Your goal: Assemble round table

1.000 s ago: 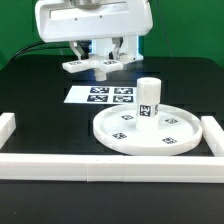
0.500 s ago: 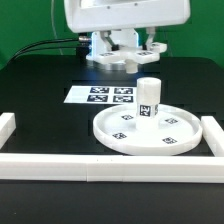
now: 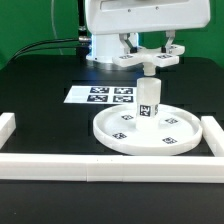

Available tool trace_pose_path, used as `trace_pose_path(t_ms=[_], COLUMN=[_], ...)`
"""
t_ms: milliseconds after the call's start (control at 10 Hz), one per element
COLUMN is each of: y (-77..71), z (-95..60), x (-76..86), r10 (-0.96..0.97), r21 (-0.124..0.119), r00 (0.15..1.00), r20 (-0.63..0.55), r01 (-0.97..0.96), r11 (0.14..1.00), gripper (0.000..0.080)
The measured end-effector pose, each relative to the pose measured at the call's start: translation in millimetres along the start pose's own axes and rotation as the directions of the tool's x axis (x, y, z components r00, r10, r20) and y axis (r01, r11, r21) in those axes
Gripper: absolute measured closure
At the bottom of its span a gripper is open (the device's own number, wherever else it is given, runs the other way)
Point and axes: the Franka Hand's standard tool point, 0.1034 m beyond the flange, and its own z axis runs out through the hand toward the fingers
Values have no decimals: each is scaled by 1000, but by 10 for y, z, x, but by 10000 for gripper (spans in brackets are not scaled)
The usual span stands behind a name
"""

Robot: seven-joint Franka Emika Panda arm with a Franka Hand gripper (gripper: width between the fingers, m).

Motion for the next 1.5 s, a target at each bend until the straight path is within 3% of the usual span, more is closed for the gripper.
trace_pose_path(t_ms=[300,900,1100,1500], y=[36,45,-12,-18], z=[32,79,149,172], x=[132,120,115,211], r10=[-40,-43,-51,-62], r21=[-1,-5,-10,-13], r00=[999,999,999,997], r20=[-5,3,-2,-44], r01=[40,43,51,62], r11=[999,999,999,998], gripper=[357,357,357,357])
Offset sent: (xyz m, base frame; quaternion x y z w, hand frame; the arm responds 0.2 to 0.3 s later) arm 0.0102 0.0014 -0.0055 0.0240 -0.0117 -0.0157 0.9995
